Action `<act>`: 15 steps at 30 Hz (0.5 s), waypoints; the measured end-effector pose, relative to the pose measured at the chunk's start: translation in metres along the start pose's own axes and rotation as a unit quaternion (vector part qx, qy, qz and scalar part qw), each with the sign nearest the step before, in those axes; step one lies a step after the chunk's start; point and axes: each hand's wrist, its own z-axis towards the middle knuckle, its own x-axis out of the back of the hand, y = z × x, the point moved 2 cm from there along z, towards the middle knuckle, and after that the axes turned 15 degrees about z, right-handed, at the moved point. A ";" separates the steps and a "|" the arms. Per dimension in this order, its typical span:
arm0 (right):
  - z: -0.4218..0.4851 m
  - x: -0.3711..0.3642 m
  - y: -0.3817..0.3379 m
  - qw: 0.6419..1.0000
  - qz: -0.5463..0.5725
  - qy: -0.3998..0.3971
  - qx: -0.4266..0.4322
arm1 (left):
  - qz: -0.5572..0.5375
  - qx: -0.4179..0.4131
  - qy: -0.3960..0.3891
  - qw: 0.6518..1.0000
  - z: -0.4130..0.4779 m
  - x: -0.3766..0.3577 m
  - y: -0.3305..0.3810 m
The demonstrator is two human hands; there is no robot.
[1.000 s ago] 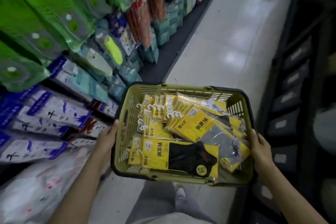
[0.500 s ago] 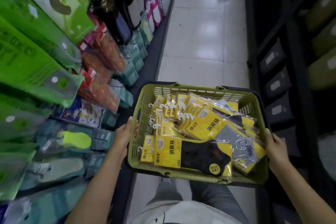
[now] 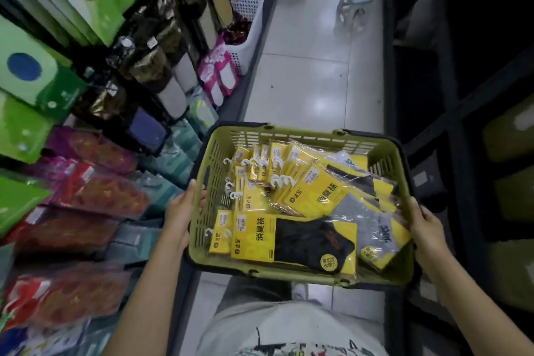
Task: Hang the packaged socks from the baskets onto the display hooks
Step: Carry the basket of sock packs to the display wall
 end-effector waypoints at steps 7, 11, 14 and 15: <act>0.146 -0.096 -0.103 1.000 0.018 0.019 0.001 | 0.010 -0.011 -0.025 1.000 0.141 -0.074 0.160; 0.218 -0.143 -0.170 0.997 0.049 0.050 0.007 | 0.018 -0.025 -0.055 0.998 0.214 -0.113 0.263; 0.275 -0.173 -0.216 0.997 0.055 0.062 0.001 | 0.031 -0.039 -0.067 0.996 0.265 -0.148 0.338; 0.297 -0.182 -0.229 0.996 0.055 0.067 0.000 | 0.034 -0.042 -0.069 0.996 0.282 -0.161 0.360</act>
